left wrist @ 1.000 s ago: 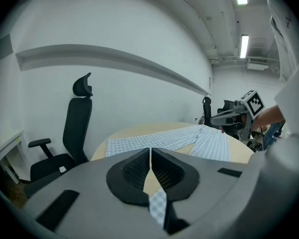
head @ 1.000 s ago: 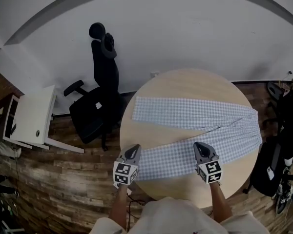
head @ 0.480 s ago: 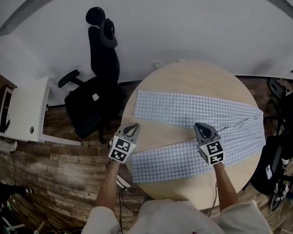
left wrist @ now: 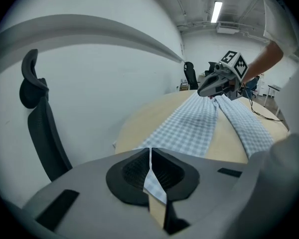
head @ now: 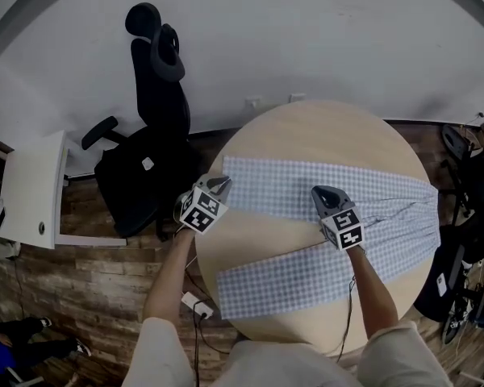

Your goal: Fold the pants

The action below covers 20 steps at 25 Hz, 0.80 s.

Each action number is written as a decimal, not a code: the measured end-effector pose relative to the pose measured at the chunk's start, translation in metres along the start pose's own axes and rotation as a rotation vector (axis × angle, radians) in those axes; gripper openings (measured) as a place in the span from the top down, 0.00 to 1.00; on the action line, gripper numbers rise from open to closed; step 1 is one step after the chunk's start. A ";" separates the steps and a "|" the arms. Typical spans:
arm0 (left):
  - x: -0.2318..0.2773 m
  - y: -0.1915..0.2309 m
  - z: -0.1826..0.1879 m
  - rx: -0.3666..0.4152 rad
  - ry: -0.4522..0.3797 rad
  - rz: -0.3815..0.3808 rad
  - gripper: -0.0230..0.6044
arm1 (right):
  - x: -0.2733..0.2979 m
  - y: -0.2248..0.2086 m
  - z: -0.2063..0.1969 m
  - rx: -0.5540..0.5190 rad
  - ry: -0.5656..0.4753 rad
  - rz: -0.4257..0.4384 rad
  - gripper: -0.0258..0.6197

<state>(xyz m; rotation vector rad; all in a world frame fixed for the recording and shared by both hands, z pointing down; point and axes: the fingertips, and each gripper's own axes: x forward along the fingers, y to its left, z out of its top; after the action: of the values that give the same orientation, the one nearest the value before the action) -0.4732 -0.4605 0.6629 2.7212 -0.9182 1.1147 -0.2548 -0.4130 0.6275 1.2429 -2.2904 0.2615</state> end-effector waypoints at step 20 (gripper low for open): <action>0.098 0.065 -0.041 0.521 0.422 -0.246 0.72 | 0.110 -0.092 -0.081 -0.659 0.581 0.333 0.74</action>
<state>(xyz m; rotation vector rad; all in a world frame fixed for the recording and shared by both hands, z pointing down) -0.4794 -0.5523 0.7470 2.6576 -0.2489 1.9820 -0.2000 -0.5121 0.7477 0.3814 -1.8220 -0.0288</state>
